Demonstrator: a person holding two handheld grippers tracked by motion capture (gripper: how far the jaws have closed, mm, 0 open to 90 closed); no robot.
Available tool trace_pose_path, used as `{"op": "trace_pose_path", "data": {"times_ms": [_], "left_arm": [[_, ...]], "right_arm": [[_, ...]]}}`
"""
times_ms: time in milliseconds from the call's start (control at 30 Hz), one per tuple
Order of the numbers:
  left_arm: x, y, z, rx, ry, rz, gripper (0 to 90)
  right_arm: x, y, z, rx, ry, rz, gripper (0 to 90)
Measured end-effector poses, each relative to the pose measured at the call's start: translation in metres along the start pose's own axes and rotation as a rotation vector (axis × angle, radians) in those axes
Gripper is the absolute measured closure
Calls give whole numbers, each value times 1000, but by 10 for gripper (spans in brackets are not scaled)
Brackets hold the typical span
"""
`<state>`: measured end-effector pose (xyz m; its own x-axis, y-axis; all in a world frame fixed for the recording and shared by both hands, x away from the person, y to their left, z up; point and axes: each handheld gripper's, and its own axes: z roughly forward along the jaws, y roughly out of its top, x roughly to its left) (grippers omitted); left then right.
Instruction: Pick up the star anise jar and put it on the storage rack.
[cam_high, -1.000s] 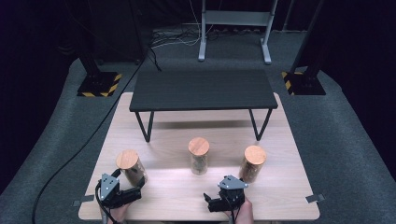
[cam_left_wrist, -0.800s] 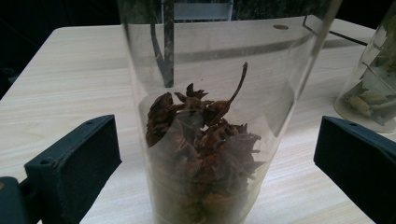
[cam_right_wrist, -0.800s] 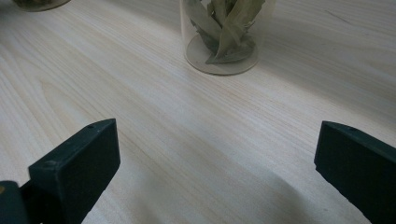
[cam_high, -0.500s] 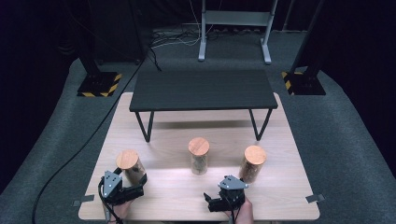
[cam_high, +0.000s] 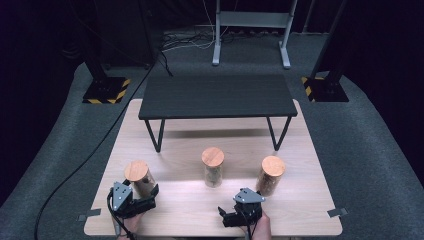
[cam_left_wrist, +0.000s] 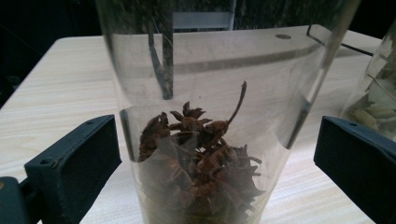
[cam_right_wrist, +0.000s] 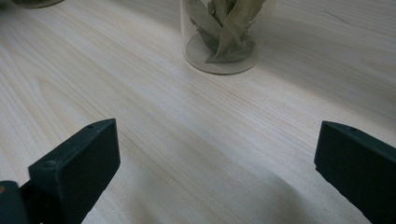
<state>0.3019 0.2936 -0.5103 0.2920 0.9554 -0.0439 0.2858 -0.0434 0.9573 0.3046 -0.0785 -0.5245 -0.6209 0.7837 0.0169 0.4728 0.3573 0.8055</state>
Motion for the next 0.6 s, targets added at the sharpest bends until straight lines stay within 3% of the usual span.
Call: {"op": "trace_pose_path", "data": {"times_ms": [233, 400, 600], "left_arm": [[0, 0, -2, 0, 22, 8, 150], [2, -1, -2, 7, 24, -4, 205], [1, 0, -2, 4, 20, 14, 244]], "right_arm": [[0, 0, 0, 3, -3, -1, 0], [1, 0, 1, 6, -5, -4, 0], [0, 0, 1, 6, -3, -3, 0]]}}
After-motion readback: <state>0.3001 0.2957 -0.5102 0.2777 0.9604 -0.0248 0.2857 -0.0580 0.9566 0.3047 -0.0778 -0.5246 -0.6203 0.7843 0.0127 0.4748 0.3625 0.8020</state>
